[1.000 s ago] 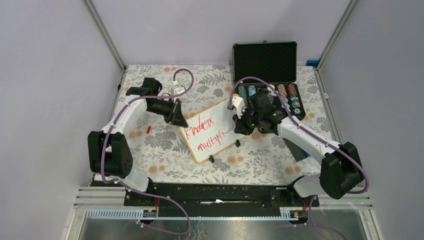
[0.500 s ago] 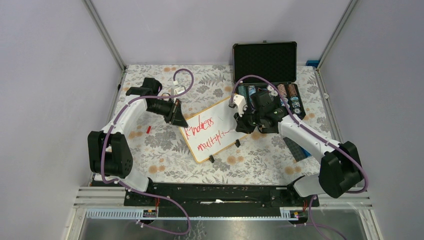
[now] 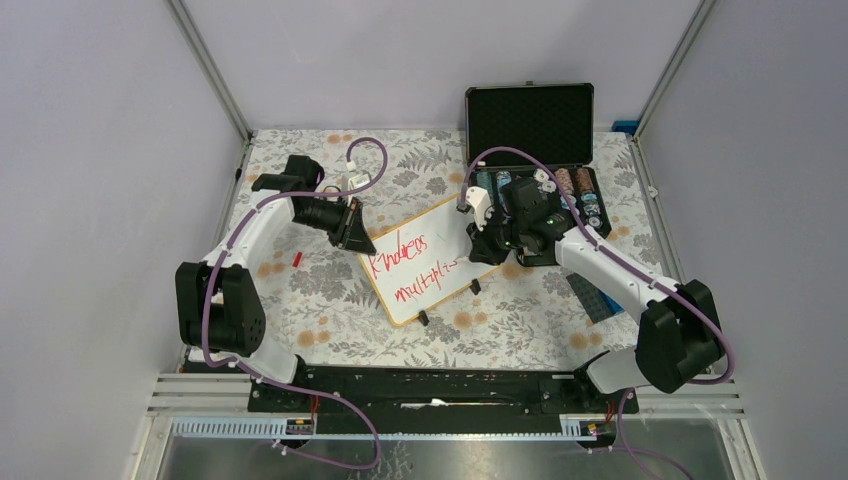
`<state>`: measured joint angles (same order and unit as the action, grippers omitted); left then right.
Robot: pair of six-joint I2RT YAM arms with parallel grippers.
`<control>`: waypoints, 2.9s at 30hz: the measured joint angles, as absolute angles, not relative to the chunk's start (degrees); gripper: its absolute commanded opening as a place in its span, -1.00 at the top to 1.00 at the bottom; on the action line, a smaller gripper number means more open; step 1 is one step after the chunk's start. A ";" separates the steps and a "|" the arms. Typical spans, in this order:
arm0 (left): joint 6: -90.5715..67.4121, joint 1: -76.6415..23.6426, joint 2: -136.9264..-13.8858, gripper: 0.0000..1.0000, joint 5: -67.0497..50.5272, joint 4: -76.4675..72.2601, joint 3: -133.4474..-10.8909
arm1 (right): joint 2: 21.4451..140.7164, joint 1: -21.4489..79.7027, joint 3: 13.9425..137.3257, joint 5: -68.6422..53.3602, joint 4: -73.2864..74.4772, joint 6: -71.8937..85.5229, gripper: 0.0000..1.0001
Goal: Write a sentence on the whiteboard
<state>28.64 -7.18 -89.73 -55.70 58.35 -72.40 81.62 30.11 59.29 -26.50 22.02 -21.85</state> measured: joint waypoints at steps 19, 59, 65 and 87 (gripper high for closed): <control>28.64 -7.18 -89.73 1.00 -55.70 58.35 -72.40 | 81.71 31.05 59.29 -26.65 21.93 -21.61 1.00; 28.64 -7.18 -89.73 1.00 -55.72 58.33 -72.40 | 81.58 31.88 56.16 -27.53 20.25 -21.67 1.00; 28.64 -7.18 -89.73 1.00 -55.72 58.35 -72.40 | 81.10 31.55 55.48 -26.96 20.32 -21.85 1.00; 28.64 -7.18 -89.76 1.00 -55.75 58.33 -72.40 | 78.50 28.38 57.67 -26.17 23.73 -22.68 1.00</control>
<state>28.64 -7.18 -89.76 -55.75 58.33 -72.40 78.50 28.38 57.67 -26.17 23.73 -22.68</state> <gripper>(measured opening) 0.094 0.164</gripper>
